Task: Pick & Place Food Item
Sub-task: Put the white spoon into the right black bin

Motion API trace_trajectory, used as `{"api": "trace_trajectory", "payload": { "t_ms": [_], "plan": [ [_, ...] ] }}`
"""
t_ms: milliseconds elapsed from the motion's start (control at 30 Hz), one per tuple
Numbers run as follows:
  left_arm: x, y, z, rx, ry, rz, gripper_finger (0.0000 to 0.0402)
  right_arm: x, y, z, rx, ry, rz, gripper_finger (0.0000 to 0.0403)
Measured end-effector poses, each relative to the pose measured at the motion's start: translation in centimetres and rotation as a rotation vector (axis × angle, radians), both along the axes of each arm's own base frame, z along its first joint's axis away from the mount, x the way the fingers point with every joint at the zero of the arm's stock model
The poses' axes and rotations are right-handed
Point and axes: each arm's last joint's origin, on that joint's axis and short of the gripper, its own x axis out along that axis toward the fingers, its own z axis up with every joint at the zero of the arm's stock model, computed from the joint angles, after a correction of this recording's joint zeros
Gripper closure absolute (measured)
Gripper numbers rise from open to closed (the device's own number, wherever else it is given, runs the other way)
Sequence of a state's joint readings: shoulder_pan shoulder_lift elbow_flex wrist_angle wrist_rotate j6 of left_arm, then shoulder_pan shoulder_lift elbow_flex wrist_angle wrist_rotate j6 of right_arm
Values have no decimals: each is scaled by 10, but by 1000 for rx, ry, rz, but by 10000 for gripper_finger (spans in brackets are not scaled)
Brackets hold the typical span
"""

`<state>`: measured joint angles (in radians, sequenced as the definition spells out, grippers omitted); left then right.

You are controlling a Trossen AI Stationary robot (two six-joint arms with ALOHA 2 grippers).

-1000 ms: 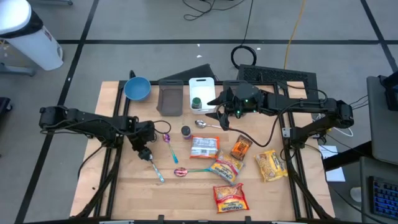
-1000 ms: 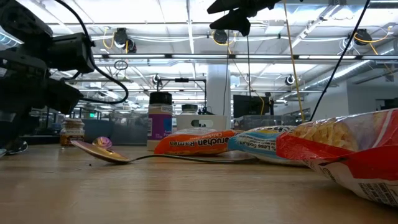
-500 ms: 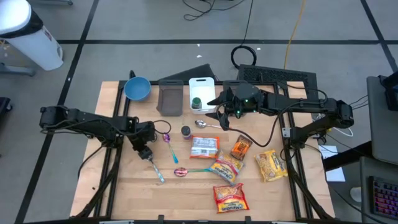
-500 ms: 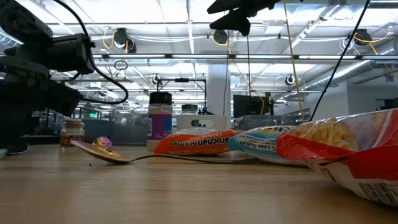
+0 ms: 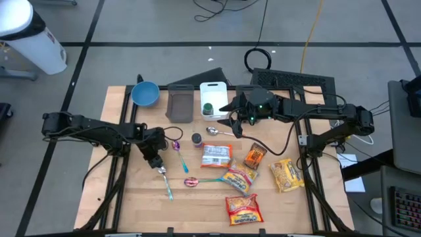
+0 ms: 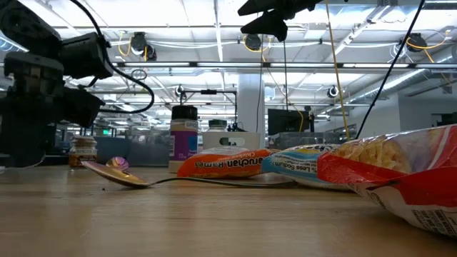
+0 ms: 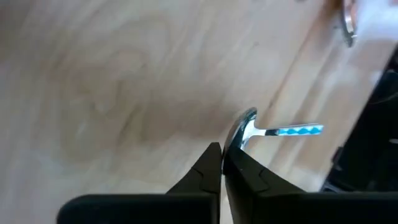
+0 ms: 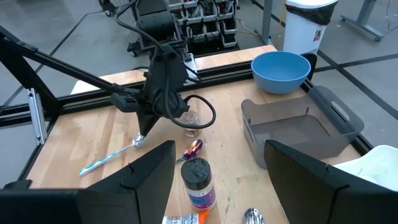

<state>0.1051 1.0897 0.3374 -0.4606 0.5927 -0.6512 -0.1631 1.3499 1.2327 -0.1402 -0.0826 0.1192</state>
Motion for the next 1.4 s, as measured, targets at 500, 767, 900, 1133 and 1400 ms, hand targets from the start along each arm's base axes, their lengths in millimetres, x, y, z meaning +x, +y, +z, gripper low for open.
{"api": "trace_trajectory", "payload": {
  "t_ms": [500, 767, 900, 1133, 1400],
  "plan": [
    [28, 2, 45, 45, -127, -19, 394, 0, 0, 0, 0, 0, 0, 161],
    [34, 7, 99, 257, -82, -87, 393, 0, 0, 0, 31, -3, -10, 161],
    [38, 12, 135, 347, -139, -97, 397, 0, 0, 0, 32, -3, -11, 161],
    [38, 21, 208, 555, -272, -72, 396, 0, 0, 0, 105, -9, -35, 161],
    [27, 31, 279, 771, -466, -21, 397, 4, 2, -2, 210, -24, -63, 161]
  ]
}}
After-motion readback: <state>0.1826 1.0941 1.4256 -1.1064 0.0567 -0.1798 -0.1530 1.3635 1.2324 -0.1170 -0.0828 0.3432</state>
